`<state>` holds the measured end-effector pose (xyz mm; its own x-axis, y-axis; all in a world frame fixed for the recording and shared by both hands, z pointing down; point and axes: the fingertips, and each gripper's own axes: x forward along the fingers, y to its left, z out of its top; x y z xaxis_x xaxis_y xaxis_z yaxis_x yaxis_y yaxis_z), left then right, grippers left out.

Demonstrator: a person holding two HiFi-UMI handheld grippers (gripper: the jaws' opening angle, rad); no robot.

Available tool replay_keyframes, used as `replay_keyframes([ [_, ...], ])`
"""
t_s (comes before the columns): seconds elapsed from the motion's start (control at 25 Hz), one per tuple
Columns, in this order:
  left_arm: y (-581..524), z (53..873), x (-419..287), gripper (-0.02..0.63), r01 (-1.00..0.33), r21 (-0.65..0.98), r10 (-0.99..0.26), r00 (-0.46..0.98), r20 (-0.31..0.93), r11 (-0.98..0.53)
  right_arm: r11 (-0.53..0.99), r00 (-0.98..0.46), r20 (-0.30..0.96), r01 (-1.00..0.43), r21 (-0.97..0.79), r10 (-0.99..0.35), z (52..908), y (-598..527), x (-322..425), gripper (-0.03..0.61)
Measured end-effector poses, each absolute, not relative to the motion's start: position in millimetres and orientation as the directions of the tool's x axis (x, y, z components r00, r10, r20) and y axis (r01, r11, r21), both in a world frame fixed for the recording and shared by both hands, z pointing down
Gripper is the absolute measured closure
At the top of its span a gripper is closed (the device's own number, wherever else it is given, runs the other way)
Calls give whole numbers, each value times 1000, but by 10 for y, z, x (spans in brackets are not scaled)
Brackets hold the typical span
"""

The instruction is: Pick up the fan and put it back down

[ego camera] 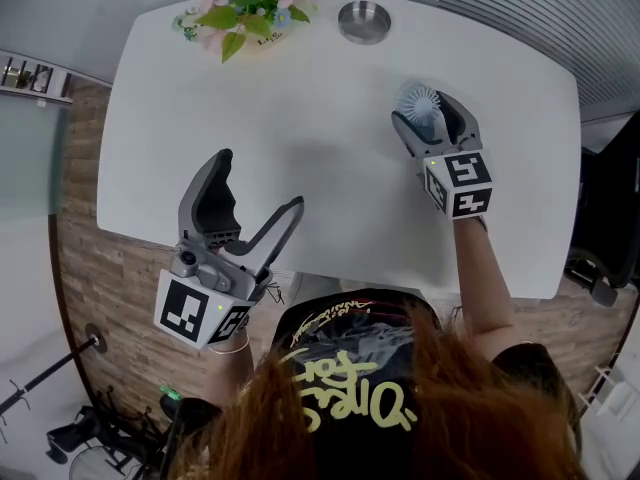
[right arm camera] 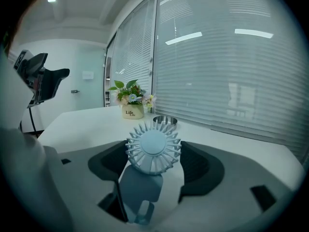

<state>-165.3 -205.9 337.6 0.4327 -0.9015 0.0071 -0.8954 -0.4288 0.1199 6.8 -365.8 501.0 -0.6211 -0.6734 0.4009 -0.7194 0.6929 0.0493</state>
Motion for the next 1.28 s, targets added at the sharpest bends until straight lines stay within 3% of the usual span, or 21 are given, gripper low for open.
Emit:
replay_keyframes([
  [1.28, -2039, 3308, -1714, 215, -895, 120, -902, 431, -15, -429, 688, -526, 631, -726, 17, -570, 5502, -3861, -67, 236],
])
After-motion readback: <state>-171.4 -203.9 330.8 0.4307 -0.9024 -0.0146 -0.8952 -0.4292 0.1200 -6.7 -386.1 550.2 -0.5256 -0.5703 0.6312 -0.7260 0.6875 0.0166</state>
